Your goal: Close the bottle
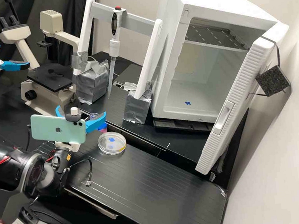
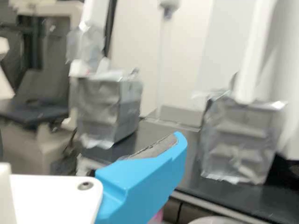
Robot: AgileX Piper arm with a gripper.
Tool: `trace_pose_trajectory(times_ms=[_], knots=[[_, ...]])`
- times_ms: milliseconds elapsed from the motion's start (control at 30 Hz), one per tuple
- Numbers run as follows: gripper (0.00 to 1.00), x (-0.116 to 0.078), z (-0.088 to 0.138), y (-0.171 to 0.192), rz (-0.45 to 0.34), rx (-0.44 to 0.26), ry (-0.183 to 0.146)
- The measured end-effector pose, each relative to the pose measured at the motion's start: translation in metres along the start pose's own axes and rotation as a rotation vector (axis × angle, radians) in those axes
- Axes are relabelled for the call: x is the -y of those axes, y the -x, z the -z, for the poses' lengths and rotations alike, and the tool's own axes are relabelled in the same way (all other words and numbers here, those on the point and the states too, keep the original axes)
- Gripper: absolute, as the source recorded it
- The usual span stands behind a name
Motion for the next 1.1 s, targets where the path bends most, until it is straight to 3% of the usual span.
trace_pose_trajectory(times_ms=[67, 267, 600, 633, 1100], knots=[[1.0, 0.005, 0.001, 0.0, 0.025, -0.003, 0.014], [1.0, 0.012, -0.004, -0.002, 0.065, 0.025, 0.009], [1.0, 0.008, -0.022, -0.003, 0.046, 0.114, 0.004], [0.0, 0.008, -0.023, -0.003, 0.046, 0.117, 0.004], [0.0, 0.006, -0.027, -0.003, 0.051, 0.12, -0.02]])
